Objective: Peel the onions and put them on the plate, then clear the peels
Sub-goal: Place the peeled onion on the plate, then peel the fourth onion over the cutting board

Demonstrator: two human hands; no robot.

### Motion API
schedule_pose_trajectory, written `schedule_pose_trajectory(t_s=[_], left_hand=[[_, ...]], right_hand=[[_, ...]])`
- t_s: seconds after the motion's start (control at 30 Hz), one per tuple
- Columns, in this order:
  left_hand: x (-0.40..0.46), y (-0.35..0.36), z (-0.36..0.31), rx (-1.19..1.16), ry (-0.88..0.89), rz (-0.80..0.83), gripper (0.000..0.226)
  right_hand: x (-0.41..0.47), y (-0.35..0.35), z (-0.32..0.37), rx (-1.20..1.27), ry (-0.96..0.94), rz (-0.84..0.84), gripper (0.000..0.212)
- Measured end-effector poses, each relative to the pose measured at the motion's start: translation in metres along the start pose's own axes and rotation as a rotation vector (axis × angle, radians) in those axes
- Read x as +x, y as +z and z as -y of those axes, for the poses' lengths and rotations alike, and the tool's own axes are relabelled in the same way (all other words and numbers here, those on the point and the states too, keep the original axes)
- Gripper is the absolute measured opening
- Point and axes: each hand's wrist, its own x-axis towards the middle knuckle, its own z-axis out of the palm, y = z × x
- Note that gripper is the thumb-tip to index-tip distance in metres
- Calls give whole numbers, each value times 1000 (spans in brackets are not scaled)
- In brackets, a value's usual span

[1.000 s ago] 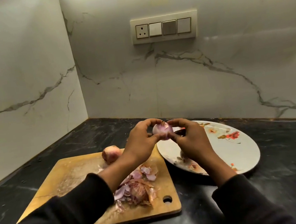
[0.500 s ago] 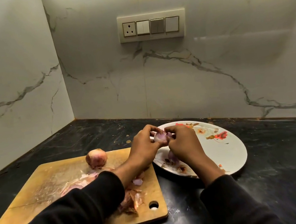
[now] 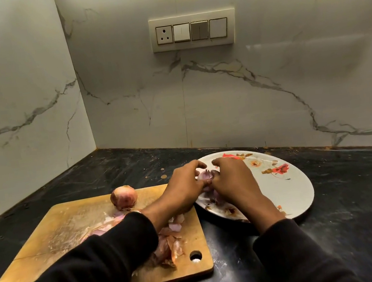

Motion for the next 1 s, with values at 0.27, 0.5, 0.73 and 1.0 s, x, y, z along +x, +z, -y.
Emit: schedule_pose_trajectory(t_s=[0.27,0.5,0.73,1.0], left_hand=[[-21,-52,-9,-14,109,-121,31],[-72,-97,26,156,172,-272,30],[-96,-124,74,199,-108,-226,54],[-99,-126,97,79,-128,-120,56]], right_hand=[[-8,10,25,139,-190,-186,28],[-25,39,64,244,-434,-9,23],[-30,64,103,159,-503,199,51],[-21,79,112,219,-472,323,55]])
